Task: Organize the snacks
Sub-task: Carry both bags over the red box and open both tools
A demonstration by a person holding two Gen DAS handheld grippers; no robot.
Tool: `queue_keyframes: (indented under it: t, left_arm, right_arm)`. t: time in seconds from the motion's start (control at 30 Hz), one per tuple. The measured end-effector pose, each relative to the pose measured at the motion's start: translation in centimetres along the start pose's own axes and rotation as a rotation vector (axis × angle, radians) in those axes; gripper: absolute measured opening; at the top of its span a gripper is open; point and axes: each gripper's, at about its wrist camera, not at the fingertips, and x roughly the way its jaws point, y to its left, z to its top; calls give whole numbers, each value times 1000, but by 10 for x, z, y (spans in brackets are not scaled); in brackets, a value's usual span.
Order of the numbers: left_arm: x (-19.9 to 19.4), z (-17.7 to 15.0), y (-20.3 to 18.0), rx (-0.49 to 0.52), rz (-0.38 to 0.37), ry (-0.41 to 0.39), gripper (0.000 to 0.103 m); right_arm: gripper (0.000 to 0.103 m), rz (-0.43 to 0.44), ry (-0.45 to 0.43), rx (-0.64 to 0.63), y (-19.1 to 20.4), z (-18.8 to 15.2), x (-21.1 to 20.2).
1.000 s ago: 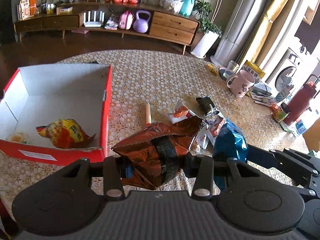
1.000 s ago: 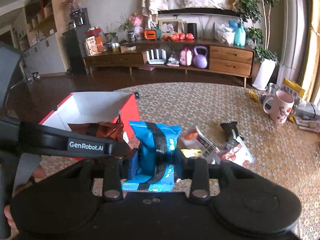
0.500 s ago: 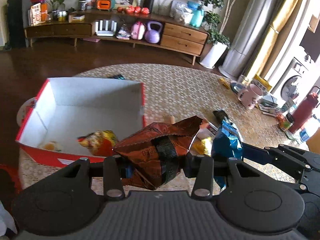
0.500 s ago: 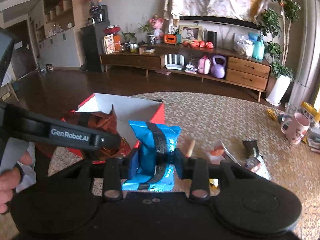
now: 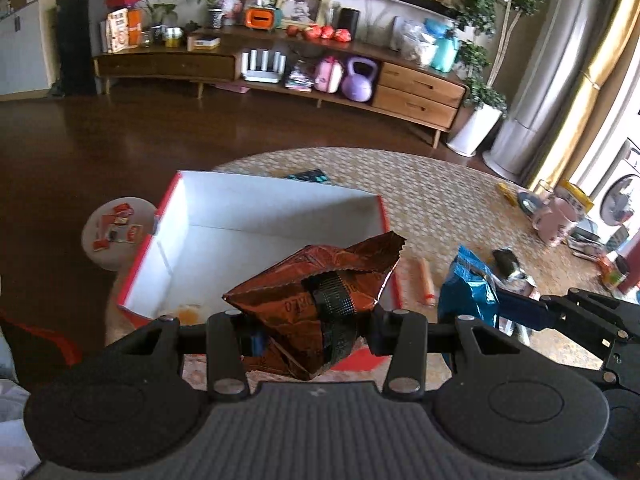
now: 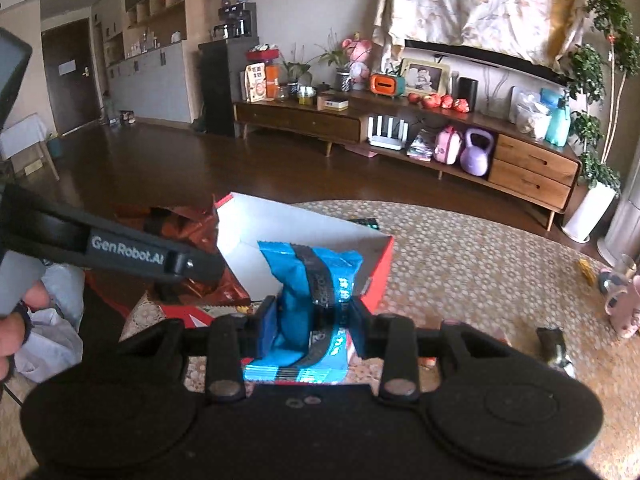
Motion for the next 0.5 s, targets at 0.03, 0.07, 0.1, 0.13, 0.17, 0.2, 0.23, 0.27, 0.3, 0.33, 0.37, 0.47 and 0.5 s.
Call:
queue_keyframes:
  t: [0.03,0.07,0.1,0.13,0.17,0.2,0.23,0.27,0.3,0.33,0.37,0.47,0.5]
  left_arm:
    - [2,2,5,-4,11,-3,44]
    - [3,3,10,-7,20,-3,44]
    - [6,4,15,-11,28,-1,44]
    - [8,6,19,-12,35,1,44]
    - [11,7,24,-14,47,3,44]
    - [13,9,28,-13,58,4,44]
    - [16,11,31,-11,68,6,44]
    - [19,13,33,-10,78,8,44]
    - [22,15,37,-10,89,11,44]
    - [26,17,41,-8,99,16,44]
    - [30,18,43,-4,106,19,44]
    - [44,24,51,3,132,32,44]
    - [49,25,53,3,136,36,44]
  right_arm:
    - [36,0,4,-3,2,1,5]
    - [36,-1,10,-5,4,2,9]
    - [36,-1,16,-7,5,2,14]
    - [36,-3,22,-10,7,3,19]
    - [36,-6,27,-13,7,4,23]
    - [36,-8,32,-14,9,4,27]
    - [36,-9,38,-16,10,5,32]
    - [36,-11,43,-19,11,5,37]
    - [36,-14,49,-21,11,6,41]
    - [36,-19,55,-23,11,7,46]
    - [36,-21,59,-24,12,8,51]
    - [36,-28,70,-23,12,12,66]
    - [36,-28,71,-25,11,14,71]
